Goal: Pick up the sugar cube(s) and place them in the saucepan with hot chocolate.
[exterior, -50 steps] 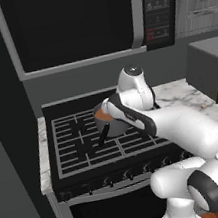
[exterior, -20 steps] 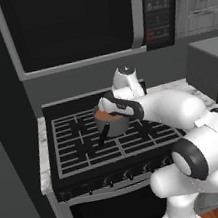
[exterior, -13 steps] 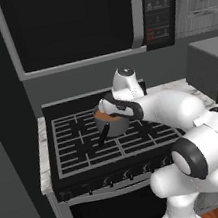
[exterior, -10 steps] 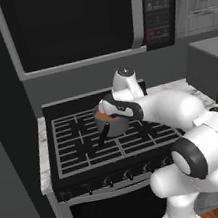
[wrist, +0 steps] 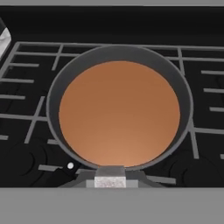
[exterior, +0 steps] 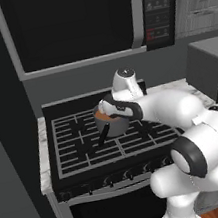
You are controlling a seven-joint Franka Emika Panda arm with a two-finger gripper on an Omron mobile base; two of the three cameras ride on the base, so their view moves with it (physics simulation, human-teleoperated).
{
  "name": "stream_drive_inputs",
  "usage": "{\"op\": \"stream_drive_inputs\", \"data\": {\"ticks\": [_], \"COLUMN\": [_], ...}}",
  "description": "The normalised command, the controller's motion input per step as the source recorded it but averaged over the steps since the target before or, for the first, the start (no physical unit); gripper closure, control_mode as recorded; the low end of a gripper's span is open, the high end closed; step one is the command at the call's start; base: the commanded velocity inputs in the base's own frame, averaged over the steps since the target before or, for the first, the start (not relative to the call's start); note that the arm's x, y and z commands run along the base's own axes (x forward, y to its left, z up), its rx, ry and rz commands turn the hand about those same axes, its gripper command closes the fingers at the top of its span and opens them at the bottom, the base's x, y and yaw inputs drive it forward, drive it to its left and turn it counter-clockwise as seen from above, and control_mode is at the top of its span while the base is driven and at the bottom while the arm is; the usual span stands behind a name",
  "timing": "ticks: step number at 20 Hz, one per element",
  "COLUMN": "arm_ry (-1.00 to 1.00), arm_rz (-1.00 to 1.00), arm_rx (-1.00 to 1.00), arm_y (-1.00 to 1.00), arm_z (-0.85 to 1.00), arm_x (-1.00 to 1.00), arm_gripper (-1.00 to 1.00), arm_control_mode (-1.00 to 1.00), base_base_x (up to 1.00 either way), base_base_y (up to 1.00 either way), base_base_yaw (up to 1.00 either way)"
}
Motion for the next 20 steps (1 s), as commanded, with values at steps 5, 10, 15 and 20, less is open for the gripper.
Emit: {"op": "stream_drive_inputs", "data": {"ticks": [5,10,15,20], "arm_ry": [0.0,0.08,0.13,0.02], "arm_rz": [0.0,0.0,0.0,0.0], "arm_rx": [0.0,0.0,0.0,0.0], "arm_y": [0.0,0.0,0.0,0.0], "arm_z": [0.0,-0.01,0.0,0.01], "arm_x": [0.13,0.05,0.01,0.0], "arm_gripper": [1.0,1.0,1.0,1.0], "arm_control_mode": [-1.0,-1.0,-1.0,-1.0], "base_base_x": [0.0,0.0,0.0,0.0], "base_base_y": [0.0,0.0,0.0,0.0], "base_base_yaw": [0.0,0.0,0.0,0.0]}}
